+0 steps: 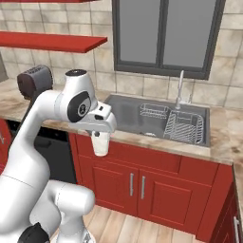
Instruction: Pick the jug and glass cup and place them in the sink. Then turn on the water.
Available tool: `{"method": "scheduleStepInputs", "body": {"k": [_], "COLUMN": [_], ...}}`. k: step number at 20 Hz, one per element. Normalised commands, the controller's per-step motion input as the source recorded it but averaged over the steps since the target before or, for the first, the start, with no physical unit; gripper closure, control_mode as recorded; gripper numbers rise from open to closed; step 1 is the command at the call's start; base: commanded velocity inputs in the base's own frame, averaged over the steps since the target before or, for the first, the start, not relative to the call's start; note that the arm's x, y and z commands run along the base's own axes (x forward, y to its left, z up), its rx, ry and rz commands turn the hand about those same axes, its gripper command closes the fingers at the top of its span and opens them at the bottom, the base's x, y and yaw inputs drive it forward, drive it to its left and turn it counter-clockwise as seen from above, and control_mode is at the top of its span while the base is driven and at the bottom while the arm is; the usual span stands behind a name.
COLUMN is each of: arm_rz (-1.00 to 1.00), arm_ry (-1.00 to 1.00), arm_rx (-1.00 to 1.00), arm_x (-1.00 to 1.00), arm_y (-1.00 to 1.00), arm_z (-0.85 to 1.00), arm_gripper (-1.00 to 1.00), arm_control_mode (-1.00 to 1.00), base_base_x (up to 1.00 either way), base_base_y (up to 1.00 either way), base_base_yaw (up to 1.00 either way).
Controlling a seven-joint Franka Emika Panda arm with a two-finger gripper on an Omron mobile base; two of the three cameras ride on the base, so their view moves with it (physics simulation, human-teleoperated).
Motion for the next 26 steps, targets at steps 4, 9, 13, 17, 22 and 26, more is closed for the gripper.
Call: {"method": "scheduleStepInputs", "body": {"k": [4,9,13,17,22,26], "arm_rz": [0.00,0.00,0.00,0.00,0.00,0.00], "arm_ry": [0.00,0.00,0.00,0.00,0.00,0.00], "arm_rx": [0.00,0.00,0.00,0.00,0.00,0.00], "arm_x": [0.00,0.00,0.00,0.00,0.00,0.00], "arm_y": [0.00,0.00,0.00,0.00,0.00,0.00], "arm_z": [0.00,0.00,0.00,0.00,0.00,0.00], "arm_gripper": [1.00,1.00,1.00,1.00,1.00,1.00], "arm_control_mode": [1.00,1.00,1.00,1.00,1.00,1.00], "base_base_x": [0.41,0.24,0.25,0.29,0.30,0.38], "base_base_y": [0.00,0.05,0.26,0.41,0.57,0.56], "base_base_yaw": [-0.11,-0.14,-0.19,-0.21,-0.15,-0.02]}}
